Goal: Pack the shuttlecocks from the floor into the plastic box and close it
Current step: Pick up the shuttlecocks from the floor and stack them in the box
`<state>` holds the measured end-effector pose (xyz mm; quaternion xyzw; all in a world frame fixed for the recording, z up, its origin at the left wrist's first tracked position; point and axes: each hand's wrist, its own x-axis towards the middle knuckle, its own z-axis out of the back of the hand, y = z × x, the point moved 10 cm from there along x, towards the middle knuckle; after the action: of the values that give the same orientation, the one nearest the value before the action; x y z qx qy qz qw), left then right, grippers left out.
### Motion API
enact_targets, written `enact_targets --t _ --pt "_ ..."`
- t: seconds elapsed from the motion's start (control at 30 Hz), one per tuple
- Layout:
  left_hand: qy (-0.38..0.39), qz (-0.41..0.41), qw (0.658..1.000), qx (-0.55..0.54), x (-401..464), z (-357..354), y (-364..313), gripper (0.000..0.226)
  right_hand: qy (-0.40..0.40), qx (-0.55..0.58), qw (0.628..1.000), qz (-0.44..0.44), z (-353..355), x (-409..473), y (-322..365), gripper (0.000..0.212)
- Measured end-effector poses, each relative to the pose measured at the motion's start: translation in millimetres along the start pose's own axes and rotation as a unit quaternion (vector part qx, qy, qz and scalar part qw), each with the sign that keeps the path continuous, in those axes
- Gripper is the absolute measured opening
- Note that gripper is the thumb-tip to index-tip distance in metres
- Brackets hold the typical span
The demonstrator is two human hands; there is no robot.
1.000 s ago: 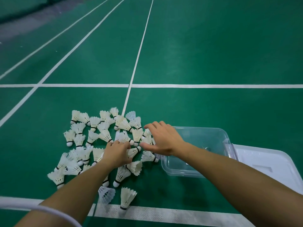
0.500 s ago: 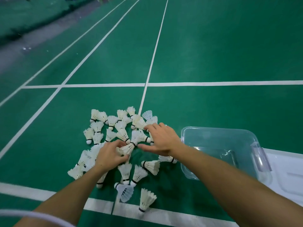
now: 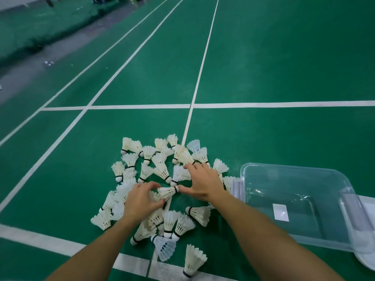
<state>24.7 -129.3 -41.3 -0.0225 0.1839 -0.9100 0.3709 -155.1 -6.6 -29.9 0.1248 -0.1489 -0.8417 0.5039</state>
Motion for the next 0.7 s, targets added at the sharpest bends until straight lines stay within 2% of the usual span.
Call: enact_targets --t 0.2,0.3,0.47,0.7 --pt "0.028 0.019 0.997 -0.068 -1.4 -18.9 1.8 0.06 -0.033 0.033 0.999 -0.02 -9.8 8.9 -2.2 0.077" --pt "0.044 0.029 0.99 -0.129 0.4 -27.7 8.9 0.055 -0.036 0.024 0.999 -0.016 -8.4 11.8 -3.4 0.073" --pt "0.02 0.053 0.972 -0.228 -2.3 -29.6 16.4 0.047 -0.018 0.003 1.0 -0.023 -14.5 16.2 -5.7 0.072" --pt "-0.005 0.057 0.968 -0.245 -4.5 -19.6 17.9 0.041 -0.046 0.012 0.997 -0.053 -17.8 19.8 -7.0 0.068"
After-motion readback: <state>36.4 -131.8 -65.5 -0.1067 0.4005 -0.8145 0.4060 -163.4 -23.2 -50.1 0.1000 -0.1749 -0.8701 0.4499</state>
